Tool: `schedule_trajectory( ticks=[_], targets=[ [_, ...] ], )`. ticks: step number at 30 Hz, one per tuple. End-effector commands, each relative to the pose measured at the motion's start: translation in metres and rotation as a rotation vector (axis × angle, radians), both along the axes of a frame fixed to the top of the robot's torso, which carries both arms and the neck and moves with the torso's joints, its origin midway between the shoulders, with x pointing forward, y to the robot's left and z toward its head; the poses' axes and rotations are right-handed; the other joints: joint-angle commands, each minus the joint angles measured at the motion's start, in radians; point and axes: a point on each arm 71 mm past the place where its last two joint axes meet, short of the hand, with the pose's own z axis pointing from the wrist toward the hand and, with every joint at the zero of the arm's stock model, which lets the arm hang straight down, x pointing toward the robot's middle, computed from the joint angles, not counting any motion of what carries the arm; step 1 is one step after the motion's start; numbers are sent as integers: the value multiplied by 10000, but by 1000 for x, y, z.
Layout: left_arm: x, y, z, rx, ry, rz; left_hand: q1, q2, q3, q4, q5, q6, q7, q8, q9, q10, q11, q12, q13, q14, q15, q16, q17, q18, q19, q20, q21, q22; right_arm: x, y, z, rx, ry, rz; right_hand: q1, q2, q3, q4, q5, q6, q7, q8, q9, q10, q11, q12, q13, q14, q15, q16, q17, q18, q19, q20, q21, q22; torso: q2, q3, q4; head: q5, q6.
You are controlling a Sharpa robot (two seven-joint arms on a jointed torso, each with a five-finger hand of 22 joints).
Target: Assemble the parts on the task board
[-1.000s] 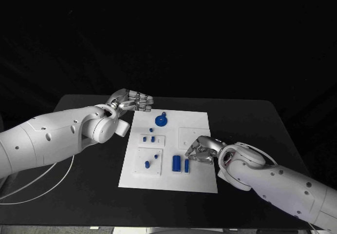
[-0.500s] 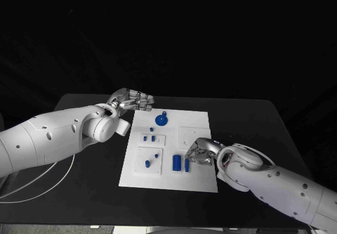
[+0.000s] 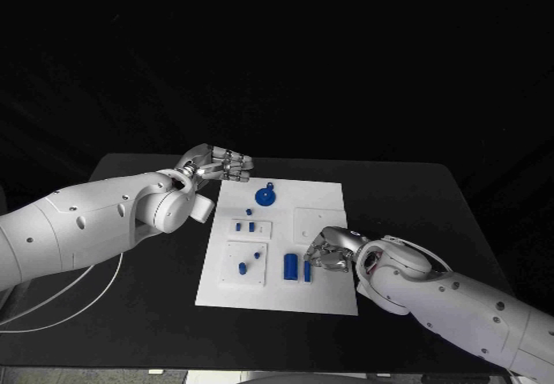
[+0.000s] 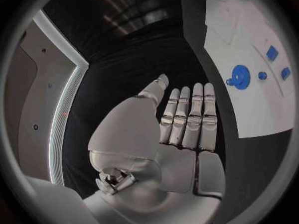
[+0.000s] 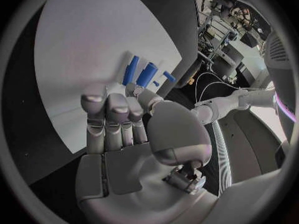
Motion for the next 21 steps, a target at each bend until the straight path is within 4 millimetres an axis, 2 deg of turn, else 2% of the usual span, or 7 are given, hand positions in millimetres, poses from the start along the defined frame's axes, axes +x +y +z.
schedule_trajectory(
  ticks=[1, 6, 9, 10, 11, 15, 21],
  targets=[
    [-1, -3, 0, -44, -45, -162, 10, 92, 3, 53, 43, -78, -11, 1, 1, -91, -4, -7, -5, -61, 26, 5, 1, 54, 36, 46, -41, -9, -2, 0, -4, -132, 33, 87, -131, -15, 71, 0, 67, 96, -2, 29, 16, 20, -63, 13, -5, -41, -38, -14, -3, 50, 523, -21, -43, 396, 1, -1, 1, -4, 14],
    [-1, -3, 0, -44, -43, -167, 10, 92, 3, 53, 43, -78, -11, 1, 1, -91, -4, -7, -5, -61, 26, 5, 1, 54, 36, 46, -41, -9, -1, -1, -4, -31, -134, -118, -151, -19, 36, 29, -13, 54, 7, 28, 15, 6, -57, -12, -20, -40, -39, -9, 1, 51, 523, -22, -48, 401, 3, -1, 5, -2, 18],
    [-1, -3, 0, -44, -40, -170, 10, 92, 3, 53, 43, -78, -11, 1, 1, -91, -4, -7, -5, -61, 26, 5, 1, 54, 36, 46, -41, -9, 0, -1, -3, 47, -271, -268, -179, -54, -231, 114, -149, 37, -16, 31, 17, 8, -58, -17, -26, -38, -38, -11, -1, 56, 525, -22, -62, 400, 4, -1, 3, -5, 16],
    [-1, -3, 0, -44, -39, -170, 10, 92, 3, 53, 43, -78, -11, 1, 1, -91, -4, -7, -5, -61, 26, 5, 1, 54, 36, 46, -41, -9, 1, -1, -3, 75, -334, -327, -149, -60, -501, 169, -288, 48, -22, 33, 19, 14, -64, -18, -29, -38, -42, -11, -1, 57, 529, -22, -58, 400, 4, 1, 4, -5, 26],
    [-1, -3, 0, -43, -38, -171, 10, 92, 3, 53, 43, -78, -11, 1, 1, -91, -4, -7, -5, -61, 26, 5, 1, 54, 36, 46, -41, -9, 1, -1, -3, 96, -405, -384, -106, -48, -746, 216, -617, 55, -37, 33, 19, 17, -66, -21, -33, -36, -43, -16, -5, 58, 529, -21, -64, 397, 4, 1, 4, -6, 26],
    [-1, -3, 0, -44, -34, -178, 17, 85, 4, 47, 45, -86, -7, 0, 1, -96, -3, -7, -5, -66, 26, 4, 1, 55, 36, 46, -41, -9, 1, 0, -3, 107, -773, -580, 208, 27, -1875, 301, -947, 414, -190, 27, 50, 31, -140, -35, -46, -31, -94, -12, 2, 25, 532, -65, -71, 385, 2, 0, 5, -11, 21],
    [-1, -3, 0, -43, -22, -189, 17, 85, 4, 47, 45, -86, -7, 0, 1, -96, -3, -7, -5, -66, 26, 4, 1, 55, 36, 46, -41, -9, -1, 1, -5, -19, -1191, -651, 553, 80, -2303, 39, -1478, 819, -300, 59, 138, 52, -195, -45, -47, -24, -118, -6, 17, -6, 534, -94, -46, 387, 4, -1, 2, -20, 20]
  ],
)
